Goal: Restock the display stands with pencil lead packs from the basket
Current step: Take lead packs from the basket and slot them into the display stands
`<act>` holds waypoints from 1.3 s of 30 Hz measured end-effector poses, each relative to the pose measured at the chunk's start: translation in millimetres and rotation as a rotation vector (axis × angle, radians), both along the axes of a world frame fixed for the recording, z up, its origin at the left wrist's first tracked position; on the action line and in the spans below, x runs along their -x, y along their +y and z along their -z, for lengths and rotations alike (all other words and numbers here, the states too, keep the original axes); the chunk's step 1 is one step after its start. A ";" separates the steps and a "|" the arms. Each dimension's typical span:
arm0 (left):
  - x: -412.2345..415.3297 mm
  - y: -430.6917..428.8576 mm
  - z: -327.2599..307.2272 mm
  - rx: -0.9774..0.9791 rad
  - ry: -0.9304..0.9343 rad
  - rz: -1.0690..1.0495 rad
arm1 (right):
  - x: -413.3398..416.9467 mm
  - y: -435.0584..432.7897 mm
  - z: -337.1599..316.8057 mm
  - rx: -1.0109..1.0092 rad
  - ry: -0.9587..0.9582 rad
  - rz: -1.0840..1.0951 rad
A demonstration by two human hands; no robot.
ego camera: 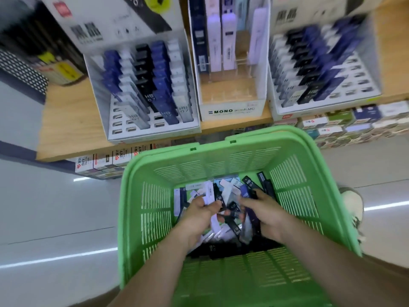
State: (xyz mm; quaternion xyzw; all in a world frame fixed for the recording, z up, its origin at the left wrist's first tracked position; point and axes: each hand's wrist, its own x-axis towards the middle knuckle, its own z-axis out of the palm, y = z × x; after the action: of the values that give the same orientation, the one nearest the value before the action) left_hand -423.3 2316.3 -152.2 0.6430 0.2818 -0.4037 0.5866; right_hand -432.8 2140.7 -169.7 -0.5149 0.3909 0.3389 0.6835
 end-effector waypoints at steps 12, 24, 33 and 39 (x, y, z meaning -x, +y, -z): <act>1.6 -38.8 -138.5 -0.274 -0.562 0.347 | -9.9 15.6 -135.2 -0.167 -0.239 0.094; -46.9 -24.9 -268.1 -0.004 -0.710 0.031 | -29.8 0.0 -262.8 -0.367 -0.434 0.078; -69.2 -54.1 -301.7 0.312 -0.646 -0.349 | -48.0 3.5 -318.2 -0.267 -0.501 -0.166; -78.7 -51.0 -305.2 0.395 -0.664 -0.277 | -62.8 -1.3 -312.1 -0.116 -0.575 -0.207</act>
State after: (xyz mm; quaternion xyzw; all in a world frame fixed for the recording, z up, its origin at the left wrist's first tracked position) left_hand -344.6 2265.3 153.1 0.5695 0.0782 -0.1376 0.8066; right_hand -369.9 2139.4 142.4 -0.5871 0.1069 0.2688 0.7561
